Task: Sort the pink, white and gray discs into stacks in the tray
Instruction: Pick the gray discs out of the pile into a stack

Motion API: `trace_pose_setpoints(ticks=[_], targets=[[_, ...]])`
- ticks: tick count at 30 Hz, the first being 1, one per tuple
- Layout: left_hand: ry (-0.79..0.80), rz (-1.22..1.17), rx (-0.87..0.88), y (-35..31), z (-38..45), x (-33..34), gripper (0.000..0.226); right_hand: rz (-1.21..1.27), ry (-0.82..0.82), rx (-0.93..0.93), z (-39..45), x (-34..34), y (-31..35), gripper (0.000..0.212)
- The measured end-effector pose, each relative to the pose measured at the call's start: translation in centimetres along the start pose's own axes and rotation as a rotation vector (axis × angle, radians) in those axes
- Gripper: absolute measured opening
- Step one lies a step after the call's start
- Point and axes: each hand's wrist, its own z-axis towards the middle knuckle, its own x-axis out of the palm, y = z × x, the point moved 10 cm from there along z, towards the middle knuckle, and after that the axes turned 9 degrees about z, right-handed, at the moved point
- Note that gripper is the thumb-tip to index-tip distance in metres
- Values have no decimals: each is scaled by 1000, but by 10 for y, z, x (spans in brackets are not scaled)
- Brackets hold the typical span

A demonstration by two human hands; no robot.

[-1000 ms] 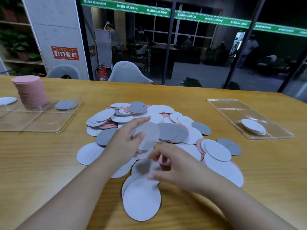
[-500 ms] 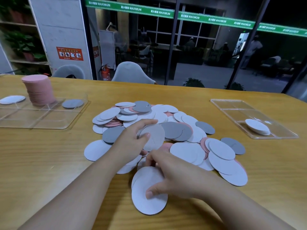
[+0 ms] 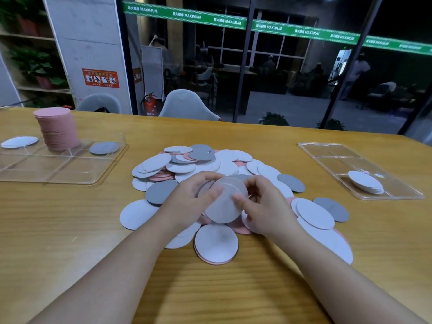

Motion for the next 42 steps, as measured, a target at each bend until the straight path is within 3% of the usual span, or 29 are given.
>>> trace_pose_setpoints(ticks=[4,7,9,11,15,19,31,35,40,42], targets=[[-14,71,31,0,1,-2,37,101,-16,46,-6,8,-10,25],[-46,74,43,-2,1,-6,43,-20,-50,-21,-9,4,-5,35],[-83,64,49,-2,2,-10,43,-147,-25,-116,-14,6,4,29],[-119,38,53,-3,3,-14,44,-260,101,-228,-21,20,11,26],[-167,70,53,-3,2,-19,45,-491,440,-242,-35,56,-1,69],[-161,103,39,-4,1,-18,50,-576,483,-272,-37,60,1,85],[-124,134,44,-4,1,-14,52,-427,475,-51,-38,54,-6,78],[-129,130,30,-2,1,-15,48,-356,438,-43,-37,51,-2,58],[-104,137,26,-1,-1,-12,39,-229,262,-76,-26,30,3,17],[-90,121,25,0,-1,-9,39,-176,178,-81,-22,18,4,9]])
